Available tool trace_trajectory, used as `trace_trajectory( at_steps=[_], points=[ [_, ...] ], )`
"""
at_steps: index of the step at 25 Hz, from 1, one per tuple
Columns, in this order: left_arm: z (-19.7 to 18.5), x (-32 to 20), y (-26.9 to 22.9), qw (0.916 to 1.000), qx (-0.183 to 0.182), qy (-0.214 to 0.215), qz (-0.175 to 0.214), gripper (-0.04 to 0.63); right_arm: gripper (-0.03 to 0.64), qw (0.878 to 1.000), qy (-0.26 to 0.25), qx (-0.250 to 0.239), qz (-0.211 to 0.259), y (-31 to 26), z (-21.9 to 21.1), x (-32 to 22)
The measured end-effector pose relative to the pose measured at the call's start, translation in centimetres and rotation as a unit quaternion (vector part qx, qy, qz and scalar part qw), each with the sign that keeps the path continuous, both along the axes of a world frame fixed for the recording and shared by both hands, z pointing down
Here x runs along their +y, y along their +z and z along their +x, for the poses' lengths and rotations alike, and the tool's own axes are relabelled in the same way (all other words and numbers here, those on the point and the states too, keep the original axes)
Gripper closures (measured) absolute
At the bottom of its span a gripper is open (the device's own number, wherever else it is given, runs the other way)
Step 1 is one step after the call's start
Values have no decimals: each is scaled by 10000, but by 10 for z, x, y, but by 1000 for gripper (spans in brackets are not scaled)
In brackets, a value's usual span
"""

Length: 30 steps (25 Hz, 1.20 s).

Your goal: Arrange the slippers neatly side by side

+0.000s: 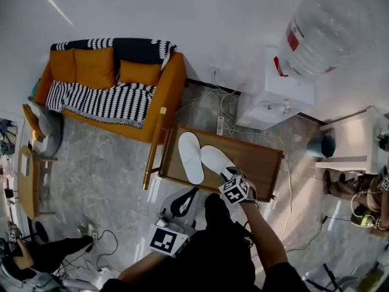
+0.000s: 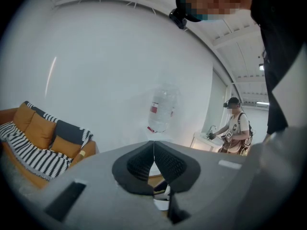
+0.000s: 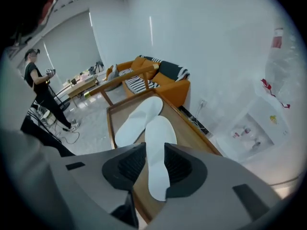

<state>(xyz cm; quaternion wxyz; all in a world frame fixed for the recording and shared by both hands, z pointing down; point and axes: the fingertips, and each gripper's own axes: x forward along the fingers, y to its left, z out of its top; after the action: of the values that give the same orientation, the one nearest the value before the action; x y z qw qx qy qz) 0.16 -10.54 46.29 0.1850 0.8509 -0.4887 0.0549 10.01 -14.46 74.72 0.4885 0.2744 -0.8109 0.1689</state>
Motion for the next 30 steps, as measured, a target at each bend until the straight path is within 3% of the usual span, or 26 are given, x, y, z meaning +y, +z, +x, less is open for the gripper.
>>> trace_trajectory(
  at_steps=[5, 16, 25, 30],
  points=[
    [0, 0, 6, 9999, -27, -69, -70, 578, 506, 9983, -414, 393, -114, 33, 2, -4],
    [-3, -7, 15, 9996, 0, -217, -184, 578, 505, 9928, -911, 709, -323, 67, -7, -15],
    [-10, -11, 16, 9993, 54, -280, -223, 578, 569, 9925, -862, 779, -391, 71, -7, -14],
    [-10, -10, 15, 9995, 61, -238, -179, 578, 583, 9947, -579, 720, -458, 67, -3, -12]
  ],
)
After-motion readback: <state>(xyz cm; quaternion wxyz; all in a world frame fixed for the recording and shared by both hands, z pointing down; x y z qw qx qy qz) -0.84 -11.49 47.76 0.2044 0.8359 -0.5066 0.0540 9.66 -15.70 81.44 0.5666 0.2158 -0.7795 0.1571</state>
